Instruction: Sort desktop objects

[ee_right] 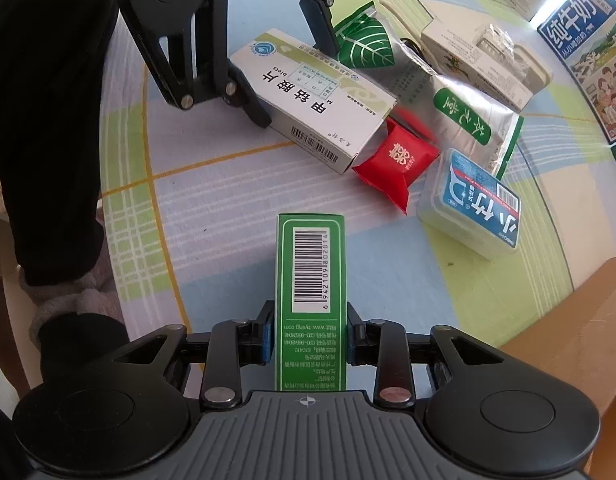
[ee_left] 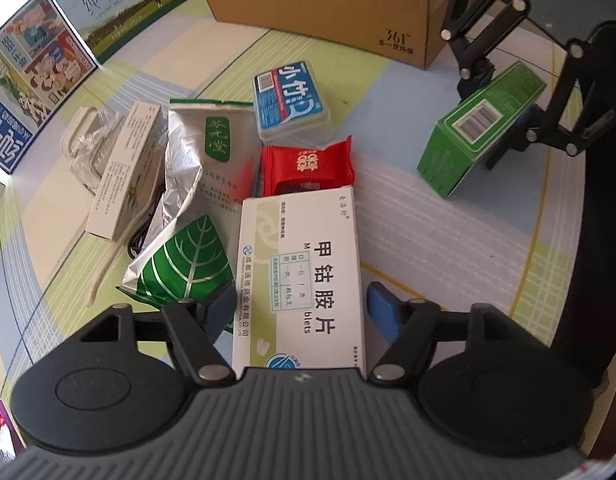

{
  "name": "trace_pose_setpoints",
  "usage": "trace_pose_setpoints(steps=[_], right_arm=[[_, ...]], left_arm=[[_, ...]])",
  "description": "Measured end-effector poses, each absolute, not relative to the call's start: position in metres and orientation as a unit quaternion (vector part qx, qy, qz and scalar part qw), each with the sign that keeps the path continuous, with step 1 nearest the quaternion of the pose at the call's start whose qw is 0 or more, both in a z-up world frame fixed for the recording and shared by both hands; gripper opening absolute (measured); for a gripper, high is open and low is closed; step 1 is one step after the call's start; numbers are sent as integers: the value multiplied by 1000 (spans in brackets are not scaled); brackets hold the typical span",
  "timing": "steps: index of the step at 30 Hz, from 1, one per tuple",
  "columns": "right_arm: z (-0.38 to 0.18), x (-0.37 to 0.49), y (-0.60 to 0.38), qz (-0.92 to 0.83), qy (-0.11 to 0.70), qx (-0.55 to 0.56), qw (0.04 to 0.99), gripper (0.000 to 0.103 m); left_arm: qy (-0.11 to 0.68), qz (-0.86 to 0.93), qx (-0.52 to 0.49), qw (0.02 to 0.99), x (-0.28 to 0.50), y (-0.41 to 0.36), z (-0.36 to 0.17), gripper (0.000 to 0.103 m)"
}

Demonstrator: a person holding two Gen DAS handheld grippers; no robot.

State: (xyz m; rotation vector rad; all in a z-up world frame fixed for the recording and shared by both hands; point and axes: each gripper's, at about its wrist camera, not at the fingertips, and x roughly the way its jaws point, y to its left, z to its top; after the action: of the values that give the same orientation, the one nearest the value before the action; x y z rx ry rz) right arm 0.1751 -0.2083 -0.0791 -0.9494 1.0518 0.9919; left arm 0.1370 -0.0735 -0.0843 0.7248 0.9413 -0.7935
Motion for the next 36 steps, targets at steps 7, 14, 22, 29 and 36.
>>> trace_pose_setpoints(steps=[7, 14, 22, 29, 36], right_arm=[[-80, 177, -209, 437, 467, -404, 653, 41], [-72, 184, -209, 435, 474, -375, 668, 41], [-62, 181, -208, 432, 475, -361, 676, 28], [-44, 173, -216, 419, 467, -352, 694, 28], [-6, 168, -234, 387, 455, -316, 737, 27]], left_arm=[[453, -359, 308, 755, 144, -73, -88, 68], [451, -367, 299, 757, 133, -72, -82, 67], [446, -363, 298, 762, 125, -72, -70, 67], [441, -356, 302, 766, 119, -72, -56, 67], [426, -352, 313, 773, 112, -83, -28, 67]])
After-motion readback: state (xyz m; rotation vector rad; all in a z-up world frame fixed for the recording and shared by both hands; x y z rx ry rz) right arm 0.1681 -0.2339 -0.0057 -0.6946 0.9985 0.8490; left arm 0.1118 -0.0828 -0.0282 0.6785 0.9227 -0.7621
